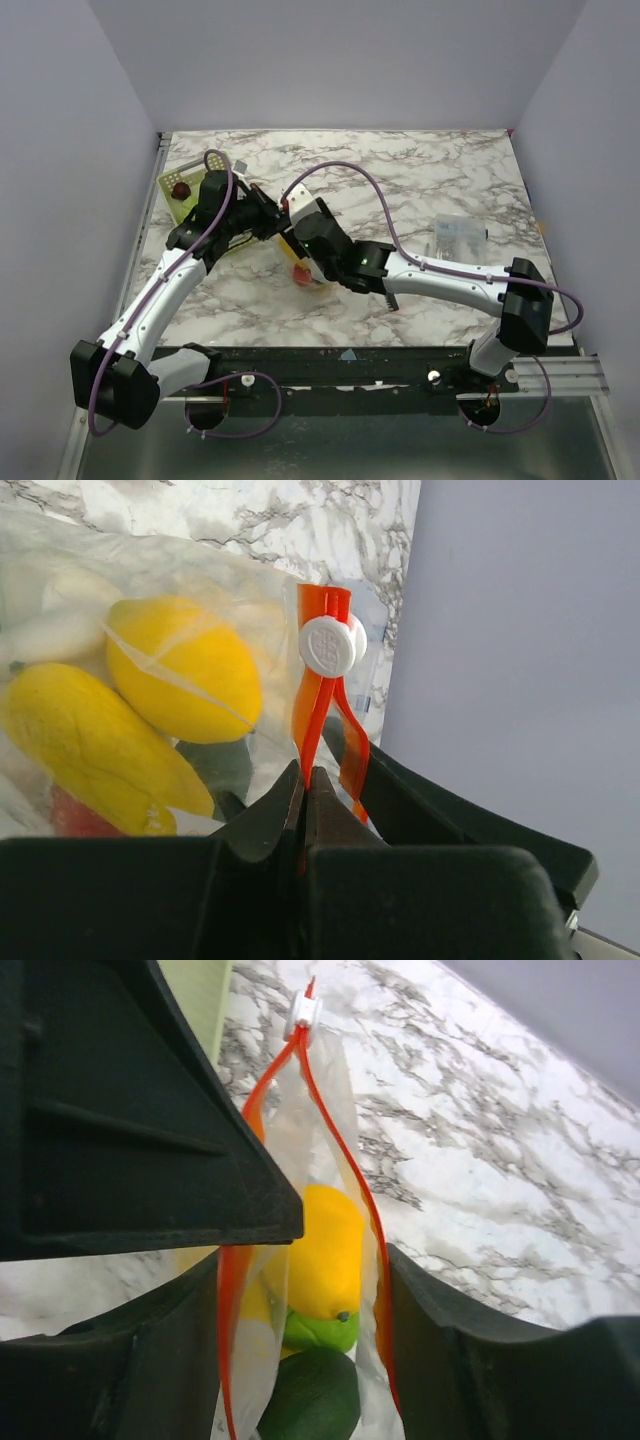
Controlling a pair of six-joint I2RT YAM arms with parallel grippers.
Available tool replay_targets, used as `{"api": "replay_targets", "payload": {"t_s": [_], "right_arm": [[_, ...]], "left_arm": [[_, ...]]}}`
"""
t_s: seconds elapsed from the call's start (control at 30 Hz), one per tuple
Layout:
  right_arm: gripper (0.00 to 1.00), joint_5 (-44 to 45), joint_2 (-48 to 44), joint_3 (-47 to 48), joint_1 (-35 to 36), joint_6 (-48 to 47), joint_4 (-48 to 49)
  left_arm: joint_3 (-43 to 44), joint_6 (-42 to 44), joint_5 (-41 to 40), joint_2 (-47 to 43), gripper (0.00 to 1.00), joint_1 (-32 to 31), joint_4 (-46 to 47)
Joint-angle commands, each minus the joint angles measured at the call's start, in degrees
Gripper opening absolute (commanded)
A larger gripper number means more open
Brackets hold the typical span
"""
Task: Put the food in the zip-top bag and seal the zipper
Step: Adjust the zipper food storage bag at the center of the board.
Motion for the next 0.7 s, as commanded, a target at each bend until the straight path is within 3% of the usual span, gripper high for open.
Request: {"api": "replay_targets", "payload": {"t_s": [0.0, 0.07, 0.1, 0.2, 0.3, 0.37, 0.53, 0.67], "right_arm": [[0.57, 5.6, -0.2, -1.6, 0.5, -1.3, 6.4], [0.38, 3.7, -0.5, -2.4, 0.5, -0.8, 7.1], [0.26, 3.6, -0.6, -2.8, 0.4, -0.5, 7.1], [0.01, 1.5, -1.3, -5.3, -0.2, 1.6, 10.9], [0.01, -1.8, -2.2, -7.2, -1.9, 3.1, 12.7], [0.01, -3.9, -3.5, -8.5, -3.2, 4.0, 13.2], [0.01, -17.8, -6.1, -10.7, -7.6, 3.5, 13.2], [0.01, -30.9, -8.4, -13.6, -11.7, 3.0, 15.2]], "left_arm": [[3.2, 0.4, -0.3, -0.7, 0.00, 0.1, -2.8], [3.4, 1.5, -0.6, -1.4, 0.01, 0.1, -3.0], [3.5, 2.1, -0.7, -1.8, 0.06, 0.2, -3.3], [3.6, 5.0, -1.3, -3.2, 0.32, 0.6, -3.6], [2.5, 9.5, 0.8, -5.2, 0.59, 2.9, -2.6], [1.7, 15.5, 3.0, -6.8, 0.69, 5.0, -1.5], [-2.1, 32.6, 1.9, -10.7, 0.74, 6.5, 1.3], [-5.5, 39.1, 1.6, -10.3, 0.75, 7.3, 5.9]]}}
